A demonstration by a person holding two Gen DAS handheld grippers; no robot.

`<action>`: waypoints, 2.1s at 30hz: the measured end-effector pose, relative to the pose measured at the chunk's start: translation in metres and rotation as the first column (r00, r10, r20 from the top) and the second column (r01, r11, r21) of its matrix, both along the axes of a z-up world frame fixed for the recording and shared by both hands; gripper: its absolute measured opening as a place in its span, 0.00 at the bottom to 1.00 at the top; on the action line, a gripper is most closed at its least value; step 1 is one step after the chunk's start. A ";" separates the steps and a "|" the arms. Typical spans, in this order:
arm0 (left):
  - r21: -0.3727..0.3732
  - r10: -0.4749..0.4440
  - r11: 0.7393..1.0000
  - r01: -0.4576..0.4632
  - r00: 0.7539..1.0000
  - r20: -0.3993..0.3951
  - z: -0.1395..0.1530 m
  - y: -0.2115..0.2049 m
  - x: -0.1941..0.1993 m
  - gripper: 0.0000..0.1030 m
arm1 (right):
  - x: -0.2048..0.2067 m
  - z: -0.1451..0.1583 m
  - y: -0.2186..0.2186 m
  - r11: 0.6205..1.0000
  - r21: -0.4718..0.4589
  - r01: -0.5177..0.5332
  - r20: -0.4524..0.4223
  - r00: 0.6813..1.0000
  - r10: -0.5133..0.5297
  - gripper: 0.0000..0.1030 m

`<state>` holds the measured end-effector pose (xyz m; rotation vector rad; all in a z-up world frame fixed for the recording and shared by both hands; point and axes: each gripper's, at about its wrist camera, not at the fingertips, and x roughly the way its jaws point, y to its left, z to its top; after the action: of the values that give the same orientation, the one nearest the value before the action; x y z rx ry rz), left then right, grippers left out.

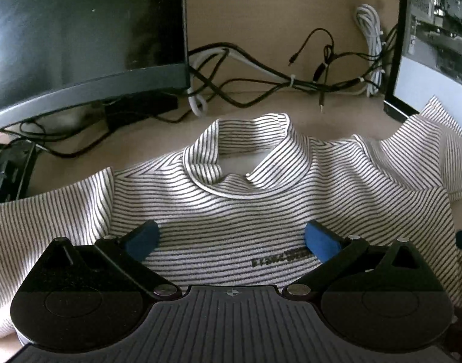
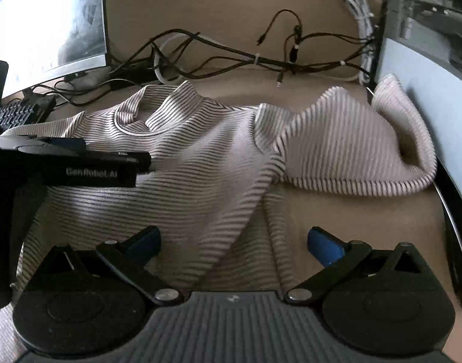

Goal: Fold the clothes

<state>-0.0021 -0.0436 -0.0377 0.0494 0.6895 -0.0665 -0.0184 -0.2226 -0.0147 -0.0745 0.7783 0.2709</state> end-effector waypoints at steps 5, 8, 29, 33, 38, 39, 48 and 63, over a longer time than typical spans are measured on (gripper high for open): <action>0.003 -0.004 1.000 0.004 1.000 0.002 0.003 -0.008 0.003 1.00 | 0.006 -0.002 0.000 1.000 0.006 -0.029 0.014 0.999 0.029 1.00; 0.001 -0.001 1.000 0.001 1.000 0.002 0.002 -0.009 0.000 1.00 | 0.007 -0.002 0.000 1.000 0.007 -0.027 0.017 1.000 0.027 1.00; -0.005 0.006 1.000 -0.006 1.000 0.000 0.002 -0.003 -0.001 1.00 | 0.006 -0.001 -0.002 0.999 0.013 -0.031 0.019 0.999 0.030 1.00; -0.005 0.007 1.000 -0.007 1.000 0.000 0.002 -0.003 -0.001 1.00 | 0.005 -0.001 -0.002 0.999 0.013 -0.031 0.019 0.999 0.030 1.00; -0.005 0.008 1.000 -0.008 1.000 0.000 0.002 -0.003 -0.002 1.00 | 0.005 -0.001 -0.003 0.999 0.013 -0.031 0.020 0.999 0.030 1.00; -0.005 0.008 1.000 -0.008 1.000 0.000 0.002 -0.003 -0.001 1.00 | 0.005 -0.001 -0.003 0.999 0.013 -0.031 0.020 0.999 0.030 1.00; -0.005 0.010 1.000 -0.010 1.000 0.001 0.002 -0.003 -0.001 1.00 | 0.005 -0.001 -0.003 0.999 0.013 -0.034 0.021 0.999 0.034 1.00; -0.005 0.012 1.000 -0.012 1.000 0.001 0.003 -0.002 -0.002 1.00 | 0.006 -0.001 -0.003 0.999 0.011 -0.034 0.021 0.999 0.034 1.00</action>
<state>-0.0039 -0.0461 -0.0348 0.0406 0.6884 -0.0572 -0.0128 -0.2252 -0.0156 -0.0793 0.7556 0.3064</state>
